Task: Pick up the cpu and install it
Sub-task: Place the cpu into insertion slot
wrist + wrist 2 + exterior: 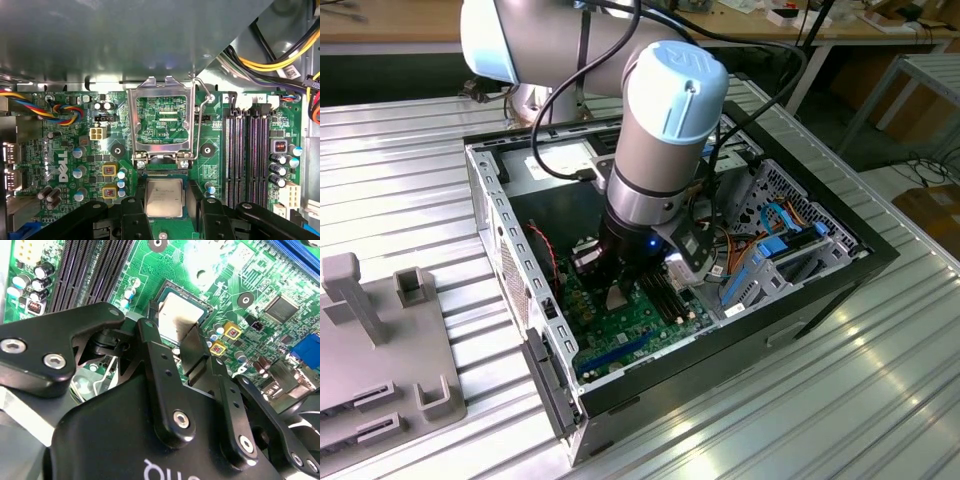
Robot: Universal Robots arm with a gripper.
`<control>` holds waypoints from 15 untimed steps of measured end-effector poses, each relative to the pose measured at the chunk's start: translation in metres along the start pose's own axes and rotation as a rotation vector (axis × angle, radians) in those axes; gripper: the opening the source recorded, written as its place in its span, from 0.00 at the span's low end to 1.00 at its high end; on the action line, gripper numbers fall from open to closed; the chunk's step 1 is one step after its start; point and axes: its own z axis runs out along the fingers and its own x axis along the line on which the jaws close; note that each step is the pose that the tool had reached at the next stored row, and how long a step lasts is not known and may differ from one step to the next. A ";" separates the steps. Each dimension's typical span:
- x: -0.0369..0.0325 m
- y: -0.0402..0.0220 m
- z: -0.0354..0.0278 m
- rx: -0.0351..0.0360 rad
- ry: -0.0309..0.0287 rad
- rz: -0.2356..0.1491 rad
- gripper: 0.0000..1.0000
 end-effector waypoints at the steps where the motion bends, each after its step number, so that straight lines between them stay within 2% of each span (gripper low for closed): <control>1: 0.0004 0.0000 0.0000 -0.0005 0.0000 0.000 0.45; 15: 0.0028 -0.0010 0.0007 -0.0032 -0.0001 0.000 0.45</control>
